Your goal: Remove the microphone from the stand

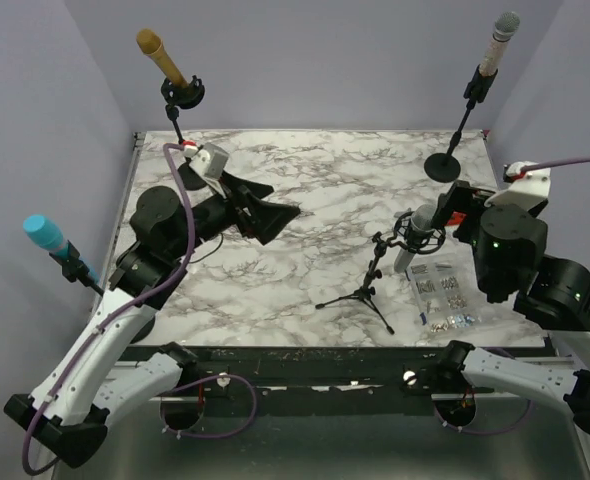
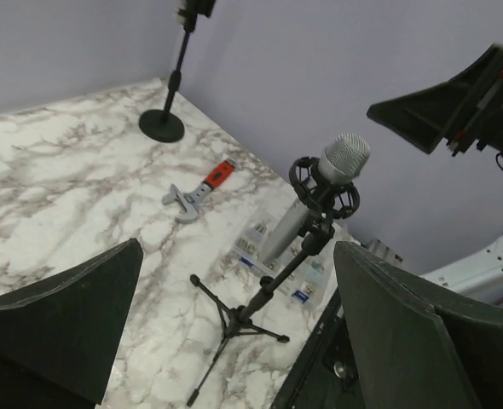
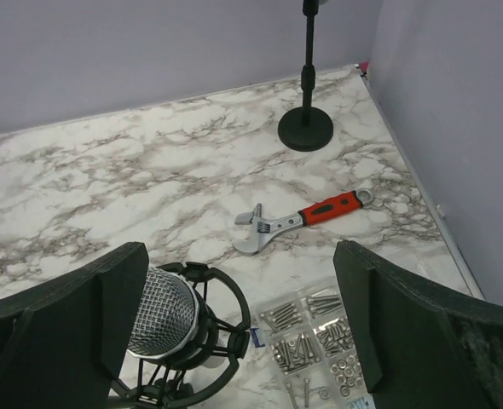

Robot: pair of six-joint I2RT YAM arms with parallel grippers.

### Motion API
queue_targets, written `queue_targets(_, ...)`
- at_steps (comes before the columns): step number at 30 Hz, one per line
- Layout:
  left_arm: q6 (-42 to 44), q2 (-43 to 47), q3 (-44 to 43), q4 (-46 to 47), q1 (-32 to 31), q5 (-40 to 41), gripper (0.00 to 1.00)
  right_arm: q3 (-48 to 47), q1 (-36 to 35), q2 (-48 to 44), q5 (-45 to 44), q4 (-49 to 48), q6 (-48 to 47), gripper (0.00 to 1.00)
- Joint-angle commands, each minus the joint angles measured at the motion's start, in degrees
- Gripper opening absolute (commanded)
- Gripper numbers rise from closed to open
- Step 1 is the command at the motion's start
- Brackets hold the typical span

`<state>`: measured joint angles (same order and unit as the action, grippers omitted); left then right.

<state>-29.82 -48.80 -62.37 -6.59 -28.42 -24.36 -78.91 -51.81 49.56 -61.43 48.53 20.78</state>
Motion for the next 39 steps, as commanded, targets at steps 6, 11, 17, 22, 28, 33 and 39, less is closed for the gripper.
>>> queue_targets(6, -0.48, -10.43, 0.82, 9.40, -11.73, 2.98, 0.99, -6.15, -0.13, -2.41, 7.42, 12.08, 6.21, 1.00)
queue_targets(11, -0.84, -16.22, 0.95, 13.70, -15.56, 2.68, 0.99, -10.28, -0.13, 0.16, 11.97, 20.37, 10.45, 1.00)
queue_targets(17, 2.61, -21.16, 3.63, 22.97, -21.14, 2.98, 0.99, -7.55, -0.17, -3.50, 14.43, 19.14, 12.97, 1.00)
queue_targets(22, 7.21, -24.74, 4.09, 27.47, -25.10, 2.86, 0.99, -4.51, -0.16, -5.69, 18.90, 15.91, 10.47, 1.00)
queue_targets(28, 12.05, -29.53, 2.80, 27.32, -28.91, 4.88, 0.96, -2.49, -0.14, -5.67, 26.83, 13.08, 8.69, 1.00)
queue_targets(33, 12.35, -32.51, 2.79, 28.70, -30.31, 7.47, 0.88, 3.01, -0.17, -10.54, 32.05, 2.67, 8.11, 1.00)
queue_targets(39, 11.59, -35.50, 1.31, 28.34, -30.79, 9.52, 0.74, 8.29, -0.19, -12.74, 29.35, -3.09, 5.62, 1.00)
